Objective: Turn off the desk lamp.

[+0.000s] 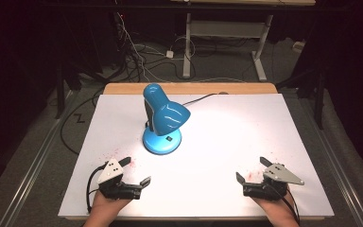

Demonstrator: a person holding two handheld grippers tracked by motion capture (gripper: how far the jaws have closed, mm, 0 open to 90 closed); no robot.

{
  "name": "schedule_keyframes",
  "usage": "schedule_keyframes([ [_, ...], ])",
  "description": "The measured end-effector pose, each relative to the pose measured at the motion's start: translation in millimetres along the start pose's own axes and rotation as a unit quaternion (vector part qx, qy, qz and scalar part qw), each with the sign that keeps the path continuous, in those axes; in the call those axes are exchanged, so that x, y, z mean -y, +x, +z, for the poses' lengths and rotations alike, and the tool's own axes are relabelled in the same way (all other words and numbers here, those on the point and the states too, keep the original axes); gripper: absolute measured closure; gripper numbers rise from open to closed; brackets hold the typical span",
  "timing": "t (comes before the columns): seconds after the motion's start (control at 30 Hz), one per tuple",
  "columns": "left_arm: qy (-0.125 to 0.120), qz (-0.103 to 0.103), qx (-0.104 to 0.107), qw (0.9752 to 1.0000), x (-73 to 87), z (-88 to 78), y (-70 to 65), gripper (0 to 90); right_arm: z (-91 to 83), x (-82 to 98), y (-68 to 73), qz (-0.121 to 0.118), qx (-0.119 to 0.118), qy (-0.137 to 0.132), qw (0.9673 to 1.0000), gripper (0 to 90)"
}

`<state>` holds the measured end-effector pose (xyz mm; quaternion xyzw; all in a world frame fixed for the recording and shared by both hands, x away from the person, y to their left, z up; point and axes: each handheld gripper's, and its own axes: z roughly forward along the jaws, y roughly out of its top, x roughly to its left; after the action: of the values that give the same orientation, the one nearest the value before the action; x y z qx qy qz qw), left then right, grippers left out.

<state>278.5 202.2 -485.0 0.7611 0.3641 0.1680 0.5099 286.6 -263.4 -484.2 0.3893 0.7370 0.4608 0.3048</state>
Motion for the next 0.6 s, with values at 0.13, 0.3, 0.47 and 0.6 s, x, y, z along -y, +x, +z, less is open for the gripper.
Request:
schedule_keyframes([
  [0.13,0.003,-0.003,0.001,1.0000,0.6,2.8,2.1,0.0,1.4,-0.7,-2.4,0.004,0.003,-0.003,1.0000,0.3],
  [0.3,0.007,-0.003,0.005,1.0000,1.4,2.8,1.7,0.0,-0.5,-1.1,-3.8,0.005,0.001,-0.006,1.0000,0.3],
  [0.47,-0.001,0.001,0.008,1.0000,1.1,0.5,-0.4,1.1,-2.4,-1.8,-5.4,0.008,0.002,-0.008,0.9999,0.3],
  [0.6,0.001,-0.002,0.008,1.0000,1.0,1.2,0.1,1.4,-4.4,-2.6,-6.2,0.007,0.003,-0.012,0.9999,0.3],
])
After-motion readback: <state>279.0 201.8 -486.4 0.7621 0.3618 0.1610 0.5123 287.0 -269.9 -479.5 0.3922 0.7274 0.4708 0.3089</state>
